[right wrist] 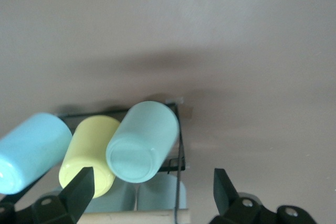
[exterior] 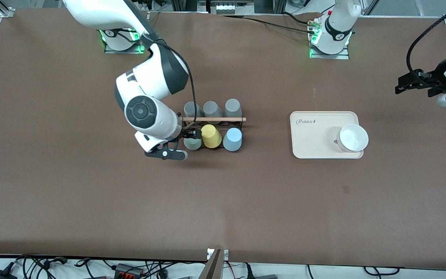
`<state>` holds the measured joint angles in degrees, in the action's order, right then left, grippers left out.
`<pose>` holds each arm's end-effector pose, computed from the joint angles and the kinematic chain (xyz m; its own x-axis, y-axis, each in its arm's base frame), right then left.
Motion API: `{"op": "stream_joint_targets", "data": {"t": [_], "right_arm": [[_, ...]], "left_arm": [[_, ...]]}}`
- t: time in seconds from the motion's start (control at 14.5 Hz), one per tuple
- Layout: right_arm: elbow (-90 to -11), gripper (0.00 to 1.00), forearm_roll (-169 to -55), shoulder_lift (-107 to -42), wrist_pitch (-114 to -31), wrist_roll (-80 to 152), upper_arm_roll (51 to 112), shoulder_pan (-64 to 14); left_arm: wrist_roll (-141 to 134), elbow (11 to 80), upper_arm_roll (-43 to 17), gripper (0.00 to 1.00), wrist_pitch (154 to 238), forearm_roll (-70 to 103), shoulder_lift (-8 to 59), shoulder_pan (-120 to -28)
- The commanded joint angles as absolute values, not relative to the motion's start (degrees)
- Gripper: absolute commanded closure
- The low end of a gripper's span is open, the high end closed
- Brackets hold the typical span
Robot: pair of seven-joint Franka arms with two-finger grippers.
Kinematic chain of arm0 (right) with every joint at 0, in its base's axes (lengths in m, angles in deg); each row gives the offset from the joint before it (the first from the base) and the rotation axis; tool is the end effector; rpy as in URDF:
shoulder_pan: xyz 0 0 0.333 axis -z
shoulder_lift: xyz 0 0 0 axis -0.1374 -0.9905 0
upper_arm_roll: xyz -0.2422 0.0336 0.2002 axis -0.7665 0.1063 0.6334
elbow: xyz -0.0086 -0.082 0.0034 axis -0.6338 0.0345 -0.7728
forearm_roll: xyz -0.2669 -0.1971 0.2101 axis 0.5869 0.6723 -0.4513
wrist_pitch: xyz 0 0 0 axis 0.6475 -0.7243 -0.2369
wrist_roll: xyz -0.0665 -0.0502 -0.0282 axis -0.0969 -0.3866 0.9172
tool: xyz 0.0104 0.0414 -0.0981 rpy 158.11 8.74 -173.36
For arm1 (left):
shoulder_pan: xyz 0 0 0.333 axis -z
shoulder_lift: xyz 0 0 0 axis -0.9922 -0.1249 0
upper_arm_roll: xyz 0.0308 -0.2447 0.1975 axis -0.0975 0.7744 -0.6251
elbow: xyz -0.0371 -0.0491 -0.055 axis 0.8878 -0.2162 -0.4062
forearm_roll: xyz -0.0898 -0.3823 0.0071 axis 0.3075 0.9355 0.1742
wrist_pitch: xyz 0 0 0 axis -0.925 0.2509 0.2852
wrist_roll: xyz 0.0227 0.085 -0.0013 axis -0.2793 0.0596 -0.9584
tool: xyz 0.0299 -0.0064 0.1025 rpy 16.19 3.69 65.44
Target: Hang scattered cups on rack with three cups
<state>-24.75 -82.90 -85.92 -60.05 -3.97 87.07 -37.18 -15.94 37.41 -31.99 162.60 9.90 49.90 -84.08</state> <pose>0.6205 0.3617 0.3871 0.9804 -0.1301 -0.1483 -0.1387 -0.9891 -0.0488 0.5481 0.0133 0.5900 0.9856 -0.0747 -0.1515 -0.0667 -0.9961 0.0569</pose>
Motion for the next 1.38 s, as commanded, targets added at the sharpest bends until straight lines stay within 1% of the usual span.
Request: {"op": "stream_joint_targets", "data": {"t": [0.0,0.07,0.28,0.48,0.62,0.83,0.89,1.03,1.17,1.31], "right_arm": [[-21.78,0.00,-79.53,-83.22,-59.16,-4.20,84.69,-37.16],[-19.84,0.00,-78.38,-83.13,-58.81,-4.03,84.51,-36.82],[-19.21,0.00,-77.93,-81.91,-58.45,-1.67,82.66,-34.63],[-19.21,0.00,-78.29,-78.92,-58.19,-0.69,82.75,-28.66],[-19.21,0.00,-78.55,-78.91,-58.28,-0.69,83.10,-26.36],[-19.73,0.00,-78.82,-75.58,-57.49,-0.69,82.84,-25.83],[-21.13,0.00,-78.29,-73.66,-54.09,-1.38,82.23,-25.13],[-25.86,0.00,-77.94,-69.45,-51.34,1.31,81.17,-23.28],[-33.32,0.00,-73.74,-63.30,-51.07,4.06,81.17,-23.19],[-38.78,0.00,-72.83,-59.77,-52.90,4.93,81.08,-22.23]], "left_arm": [[-15.84,35.67,-31.01,0.00,161.60,10.34,48.85,-84.40],[-15.75,35.67,-31.10,0.00,161.60,10.60,48.85,-84.58],[-15.31,35.67,-31.01,0.00,162.13,11.04,48.76,-84.32],[-13.56,35.76,-31.01,0.00,161.87,11.75,48.76,-84.50],[-12.41,35.76,-31.01,0.00,161.34,11.75,48.93,-84.58],[-12.41,35.84,-31.10,0.00,161.08,11.75,48.85,-84.67],[-12.41,35.84,-31.10,0.00,160.81,11.75,48.85,-84.76],[-12.24,35.84,-31.10,0.00,160.64,11.75,48.85,-84.76],[-11.45,35.84,-31.01,0.00,160.37,11.66,48.85,-84.67],[-11.18,35.84,-31.01,0.00,160.37,11.66,48.85,-84.58]]}}
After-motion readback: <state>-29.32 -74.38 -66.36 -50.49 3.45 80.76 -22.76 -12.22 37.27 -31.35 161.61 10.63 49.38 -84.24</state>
